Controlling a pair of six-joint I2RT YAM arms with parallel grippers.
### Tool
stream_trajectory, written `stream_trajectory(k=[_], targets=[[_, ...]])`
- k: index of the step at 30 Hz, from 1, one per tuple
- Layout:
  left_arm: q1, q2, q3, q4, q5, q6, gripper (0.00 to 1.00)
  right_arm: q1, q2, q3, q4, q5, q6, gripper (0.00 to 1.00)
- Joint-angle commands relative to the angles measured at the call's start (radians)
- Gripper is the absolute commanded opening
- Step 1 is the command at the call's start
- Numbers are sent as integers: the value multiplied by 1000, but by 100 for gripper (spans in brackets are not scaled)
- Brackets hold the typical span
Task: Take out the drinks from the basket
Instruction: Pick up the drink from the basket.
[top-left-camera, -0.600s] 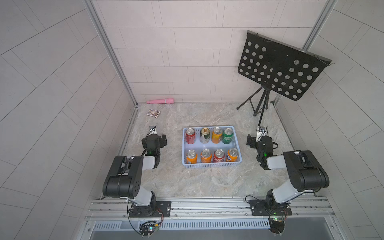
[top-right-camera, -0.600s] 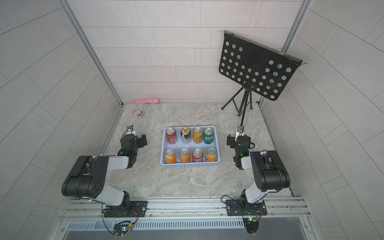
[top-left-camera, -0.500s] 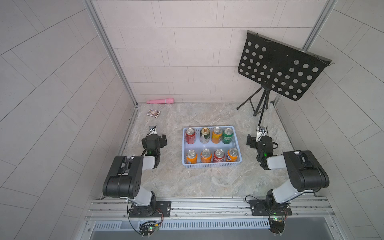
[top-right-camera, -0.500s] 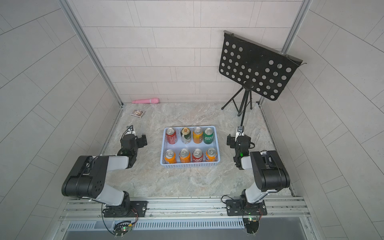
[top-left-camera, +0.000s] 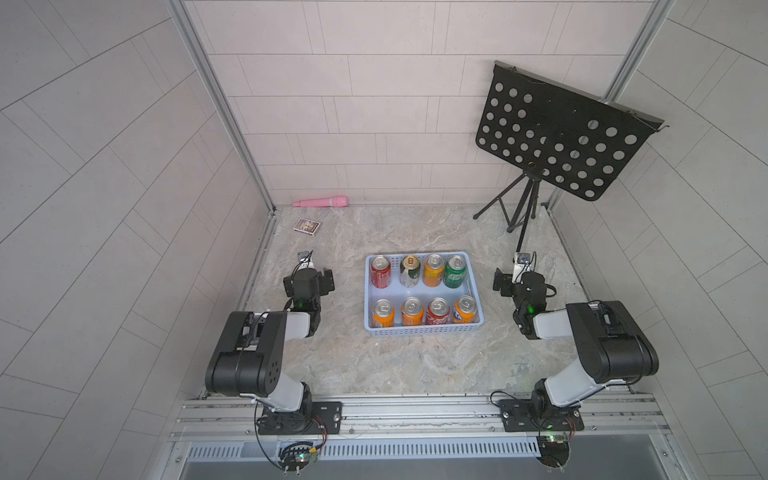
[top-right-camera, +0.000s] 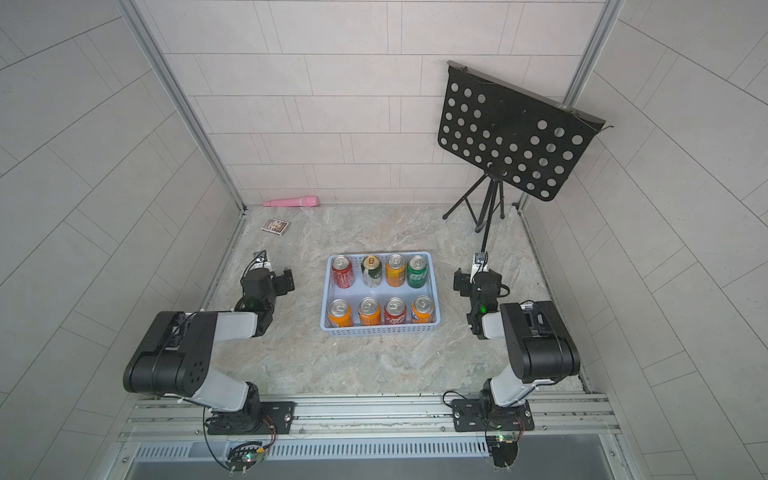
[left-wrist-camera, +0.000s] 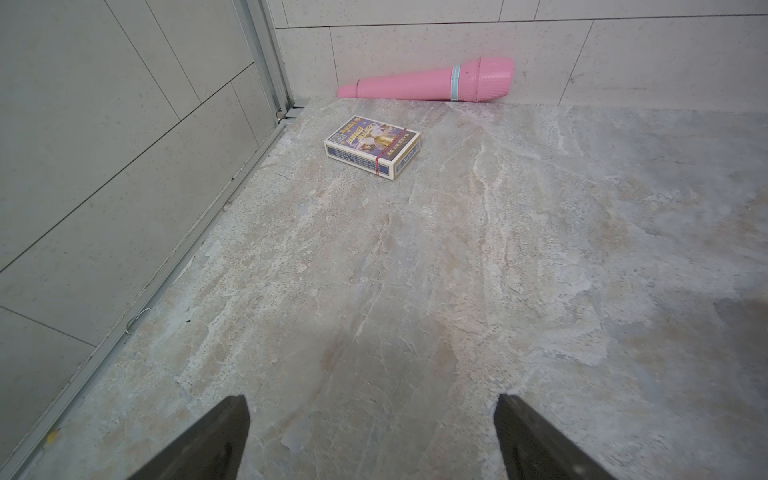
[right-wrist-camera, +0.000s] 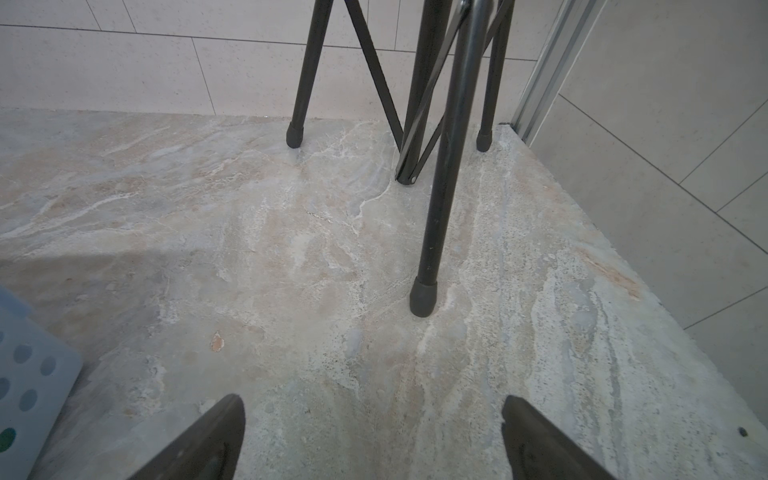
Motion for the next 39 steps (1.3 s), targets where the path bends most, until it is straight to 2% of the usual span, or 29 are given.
stream_trajectory(k=[1,11,14,17,20,23,26,28,30,33,35,39], targets=[[-4,4,19,-9,-12,8,100,2,-13,9,-9,-3,-8,100],[-7,-3,20,-10,-13,9,97,2,-14,8,-8,8,-2,100],[-12,-90,59,-158,-70,-13,96,2,-16,5,-3,9,-8,100],[-13,-187,114,-384,-174,-126,94,4,-21,3,0,15,-6,100],[-13,-247,82,-392,-155,-162,93,4,-88,23,-92,60,9,100],[-14,-307,112,-510,-194,-222,93,4,-169,72,-253,97,18,100],[-14,-357,147,-620,-221,-324,98,4,-225,108,-374,120,54,100],[-14,-399,142,-623,-152,-353,100,4,-273,119,-437,142,110,100],[-14,-447,144,-649,-108,-392,100,4,-355,98,-453,107,174,100],[-12,-491,186,-779,-190,-520,100,4,-478,60,-427,-38,210,100],[-10,-507,237,-880,-176,-541,100,4,-521,88,-508,-83,229,100],[-10,-524,343,-997,-64,-529,100,4,-526,203,-747,-148,197,100]])
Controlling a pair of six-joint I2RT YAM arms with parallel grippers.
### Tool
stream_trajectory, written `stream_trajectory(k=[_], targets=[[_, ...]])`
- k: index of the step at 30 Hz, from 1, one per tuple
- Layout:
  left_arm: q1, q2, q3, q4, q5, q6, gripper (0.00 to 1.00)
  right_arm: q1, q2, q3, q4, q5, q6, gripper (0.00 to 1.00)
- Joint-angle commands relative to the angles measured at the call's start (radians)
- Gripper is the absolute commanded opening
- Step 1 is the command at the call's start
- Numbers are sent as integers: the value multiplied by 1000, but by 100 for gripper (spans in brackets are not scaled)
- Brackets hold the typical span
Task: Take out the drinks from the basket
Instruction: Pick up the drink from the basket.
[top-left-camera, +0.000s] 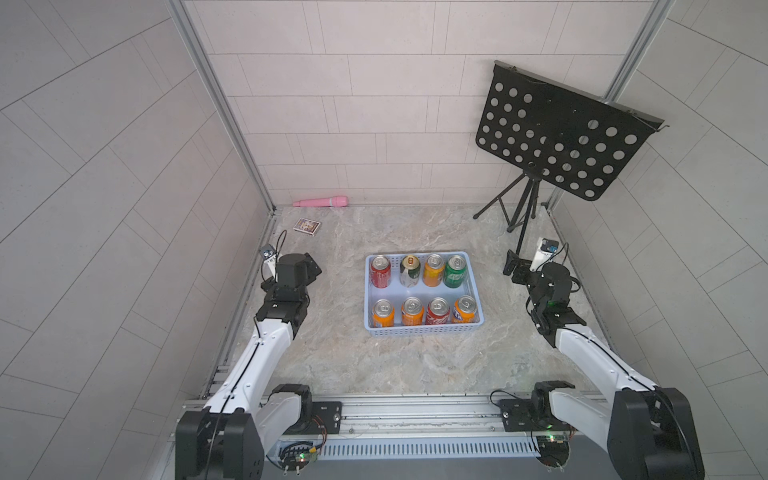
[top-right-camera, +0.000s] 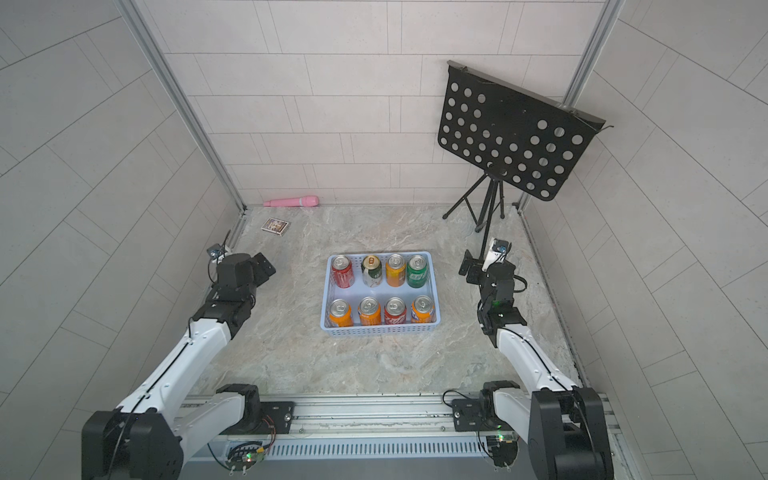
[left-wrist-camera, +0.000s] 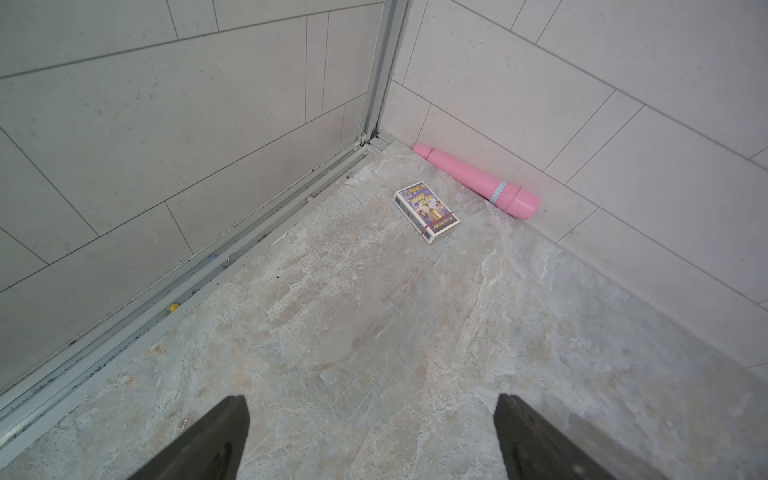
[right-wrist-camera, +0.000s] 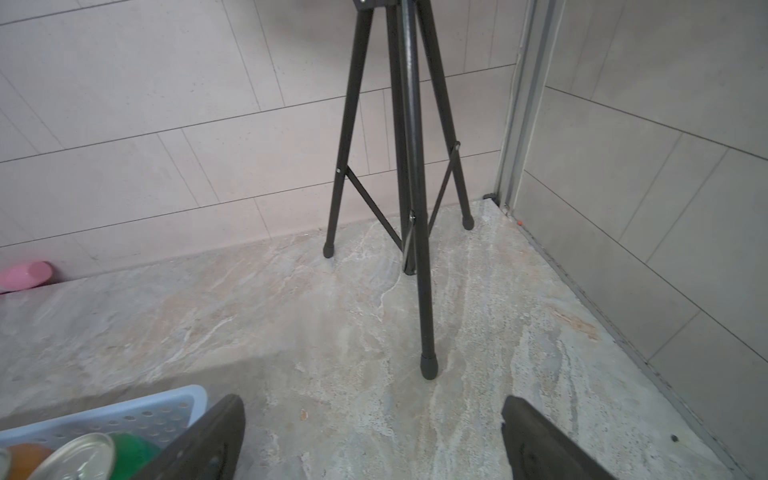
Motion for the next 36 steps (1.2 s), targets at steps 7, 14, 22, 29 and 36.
stream_trajectory(k=[7,14,22,29,36], targets=[[11,61,350,-363,328,44,100,4,-4,172,-405,-250,60,97],[11,156,544,-397,466,70,100,7,-26,219,-499,-328,160,94],[10,319,627,-355,643,9,100,24,-4,325,-634,-402,223,90],[4,461,652,-447,815,45,100,205,65,495,-875,-298,151,89],[-16,452,610,-463,841,77,100,349,169,617,-1110,-161,120,91]])
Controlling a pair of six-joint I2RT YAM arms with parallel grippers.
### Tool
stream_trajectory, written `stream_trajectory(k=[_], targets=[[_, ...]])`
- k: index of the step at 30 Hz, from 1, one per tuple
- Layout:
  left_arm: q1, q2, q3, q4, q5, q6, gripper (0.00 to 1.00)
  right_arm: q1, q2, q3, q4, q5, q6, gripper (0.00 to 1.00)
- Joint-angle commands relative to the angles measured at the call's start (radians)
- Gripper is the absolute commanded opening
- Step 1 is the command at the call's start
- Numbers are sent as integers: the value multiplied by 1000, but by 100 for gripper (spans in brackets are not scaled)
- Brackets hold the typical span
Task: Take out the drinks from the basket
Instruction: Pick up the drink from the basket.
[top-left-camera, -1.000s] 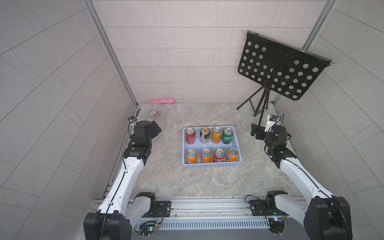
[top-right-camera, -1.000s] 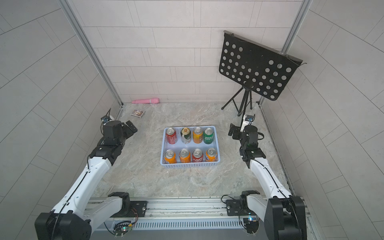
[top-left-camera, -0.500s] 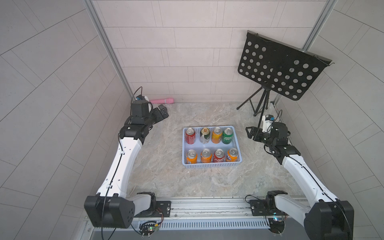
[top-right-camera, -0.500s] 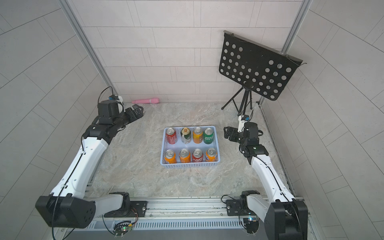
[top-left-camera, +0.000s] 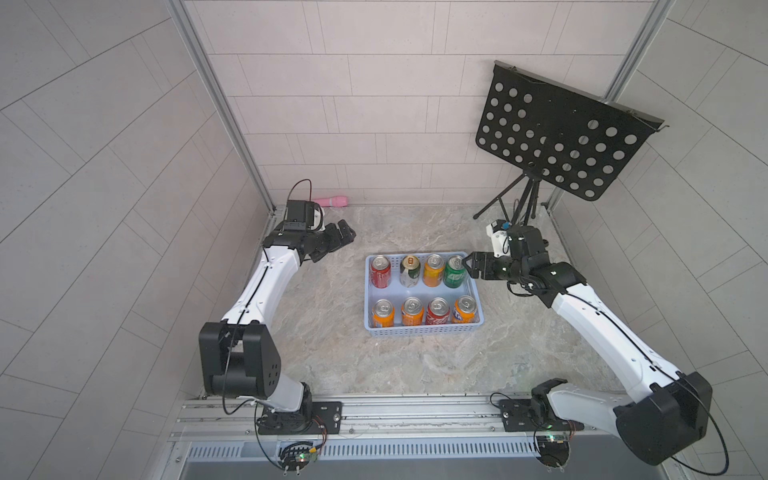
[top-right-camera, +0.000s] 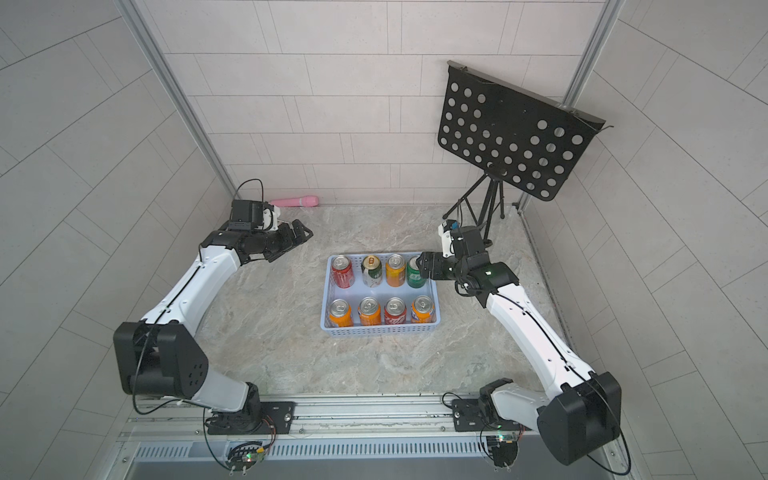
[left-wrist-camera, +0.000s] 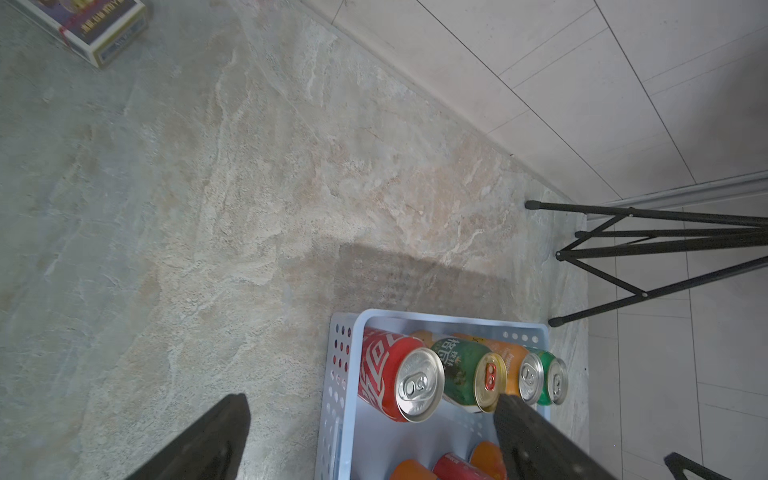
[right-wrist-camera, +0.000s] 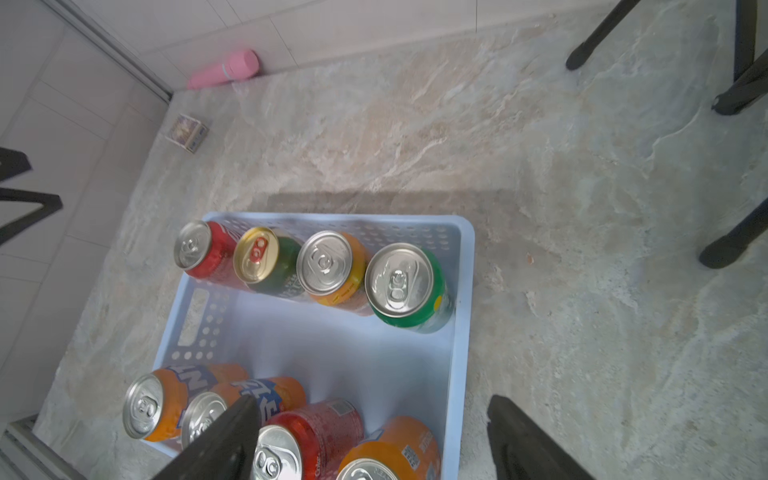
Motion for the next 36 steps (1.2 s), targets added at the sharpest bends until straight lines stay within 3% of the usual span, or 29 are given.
stream_trajectory(k=[1,6,11,21,36], targets=[[-20,-40,-16,-25,20,38,100,36,15,21,-162,87,-24,93],[-64,-70,-17,-67,-37,83,100,73,-20,-10,-203,122,-36,99],[-114,-74,-15,-87,-73,106,100,90,-27,-3,-297,136,-47,95],[-130,-50,-2,-116,-82,114,100,200,30,14,-384,168,-23,92],[-148,-41,3,-131,-91,126,100,234,142,21,-353,180,-5,89]])
